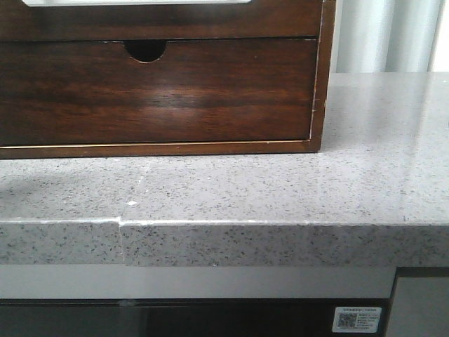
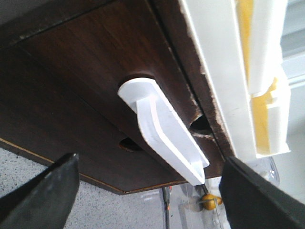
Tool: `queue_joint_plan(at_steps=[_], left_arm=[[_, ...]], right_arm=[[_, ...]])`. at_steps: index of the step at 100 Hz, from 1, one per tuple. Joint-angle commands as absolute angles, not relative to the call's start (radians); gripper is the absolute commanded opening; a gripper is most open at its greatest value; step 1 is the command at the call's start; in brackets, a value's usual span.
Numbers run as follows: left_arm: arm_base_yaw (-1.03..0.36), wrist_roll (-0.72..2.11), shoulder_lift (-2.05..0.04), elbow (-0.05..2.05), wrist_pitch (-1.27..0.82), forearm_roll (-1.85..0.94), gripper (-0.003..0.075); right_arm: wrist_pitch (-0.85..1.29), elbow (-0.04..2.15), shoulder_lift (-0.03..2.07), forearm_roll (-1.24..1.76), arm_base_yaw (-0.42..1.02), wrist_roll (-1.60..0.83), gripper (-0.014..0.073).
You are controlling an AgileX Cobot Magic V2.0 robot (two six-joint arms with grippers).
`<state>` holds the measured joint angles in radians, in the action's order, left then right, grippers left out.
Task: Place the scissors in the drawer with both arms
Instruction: 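Pull the drawer open toward the robot with the left gripper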
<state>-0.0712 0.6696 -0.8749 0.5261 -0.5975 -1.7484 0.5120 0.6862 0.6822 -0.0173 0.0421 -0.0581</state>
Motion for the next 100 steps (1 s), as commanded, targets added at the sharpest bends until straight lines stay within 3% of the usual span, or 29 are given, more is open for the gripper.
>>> queue_joint_plan(at_steps=[1, 38, 100], left_arm=[[-0.069, 0.727, -0.924, 0.573, -0.681, -1.866, 0.0564], [-0.069, 0.777, -1.135, 0.690, -0.880, -1.868, 0.0557], [-0.069, 0.795, -1.277, 0.771, -0.953, -1.868, 0.0218]], right_arm=[[0.435, 0.721, 0.686, -0.018, 0.037, -0.061, 0.0534], [0.435, 0.721, 0.686, -0.018, 0.037, -0.061, 0.0534], [0.435, 0.721, 0.686, -0.018, 0.037, -0.061, 0.0534]])
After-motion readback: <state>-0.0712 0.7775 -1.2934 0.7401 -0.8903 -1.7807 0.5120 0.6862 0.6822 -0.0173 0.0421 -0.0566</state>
